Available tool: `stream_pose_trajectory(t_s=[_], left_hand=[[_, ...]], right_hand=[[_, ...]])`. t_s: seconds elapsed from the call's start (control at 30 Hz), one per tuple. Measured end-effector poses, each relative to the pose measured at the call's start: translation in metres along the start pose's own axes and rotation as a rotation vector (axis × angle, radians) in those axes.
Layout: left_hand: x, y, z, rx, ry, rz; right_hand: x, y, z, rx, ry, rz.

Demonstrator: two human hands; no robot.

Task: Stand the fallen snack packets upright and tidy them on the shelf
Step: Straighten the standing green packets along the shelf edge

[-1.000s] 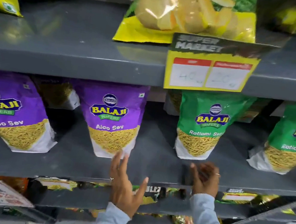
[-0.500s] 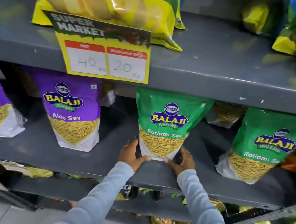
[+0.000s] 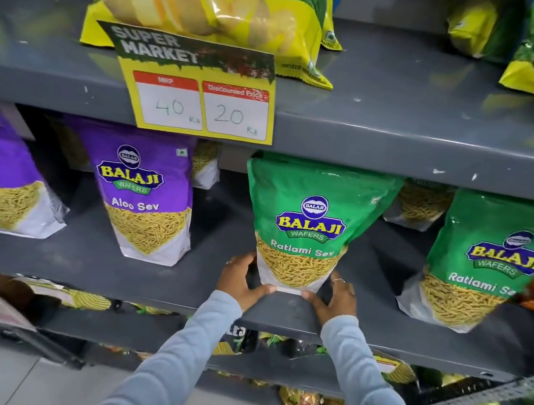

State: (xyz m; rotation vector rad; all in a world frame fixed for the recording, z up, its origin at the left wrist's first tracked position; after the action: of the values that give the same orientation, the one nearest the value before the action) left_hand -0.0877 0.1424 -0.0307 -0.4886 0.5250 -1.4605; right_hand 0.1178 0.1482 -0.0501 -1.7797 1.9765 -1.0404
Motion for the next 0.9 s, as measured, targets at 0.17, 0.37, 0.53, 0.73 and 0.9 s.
stream_pose_trajectory(t_s=[0.17,0.37,0.53,0.73,0.9], left_hand=[[-0.001,-0.002,-0.002,-0.028,0.021,-0.007],[-0.004,-0.002,-0.003,-0.027,0.056,-0.012],[-0.005,-0.001,-0.005,-0.03,0.073,-0.037],[-0.005,0.002,-0.009,-0.031,0.095,-0.067],[-0.004,0.001,-0.007,0.004,0.116,-0.058]], right_hand=[[0.001,-0.001,-0.003,0.036,0.002,-0.021],[0.003,0.0,-0.003,0.06,0.018,-0.032],[0.004,0.0,-0.002,0.028,0.072,0.006],[0.008,0.009,-0.001,-0.077,0.139,0.102],[0.01,0.008,-0.006,-0.116,0.099,0.087]])
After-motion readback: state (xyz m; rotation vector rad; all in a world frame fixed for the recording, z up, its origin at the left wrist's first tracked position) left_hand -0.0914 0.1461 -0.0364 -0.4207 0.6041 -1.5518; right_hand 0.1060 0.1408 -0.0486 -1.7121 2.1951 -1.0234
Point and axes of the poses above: each hand's wrist, its own x-axis away from the middle knuckle, its own y-axis out of the palm, z = x × y, the point moved 9 cm from there along -x, towards the middle knuckle, and after that the axes turned 5 degrees about y, right-handed, at the moved point
